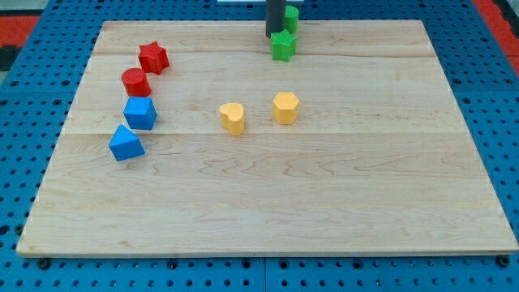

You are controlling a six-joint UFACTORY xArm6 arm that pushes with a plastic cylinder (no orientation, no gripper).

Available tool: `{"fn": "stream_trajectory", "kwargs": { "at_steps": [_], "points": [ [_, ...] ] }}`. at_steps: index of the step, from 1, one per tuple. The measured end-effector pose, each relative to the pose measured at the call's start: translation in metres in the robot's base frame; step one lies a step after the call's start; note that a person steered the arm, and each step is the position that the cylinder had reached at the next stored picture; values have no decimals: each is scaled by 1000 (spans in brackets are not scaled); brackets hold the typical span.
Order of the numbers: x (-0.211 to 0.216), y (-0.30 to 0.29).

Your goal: Move the red star below the green star

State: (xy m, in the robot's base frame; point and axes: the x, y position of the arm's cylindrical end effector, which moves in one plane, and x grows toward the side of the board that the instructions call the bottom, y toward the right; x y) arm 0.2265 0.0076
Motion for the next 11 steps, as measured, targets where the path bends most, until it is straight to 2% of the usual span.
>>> {"fn": "stream_trajectory", "kwargs": {
  "at_steps": [1,2,3,5,6,8,9,10,11],
  "points": [
    [4,-59],
    [4,-168],
    [30,-215],
    [77,-153],
    [102,-174],
    [152,-81],
    [186,-101],
    [206,-57],
    [184,-49]
  ]
}}
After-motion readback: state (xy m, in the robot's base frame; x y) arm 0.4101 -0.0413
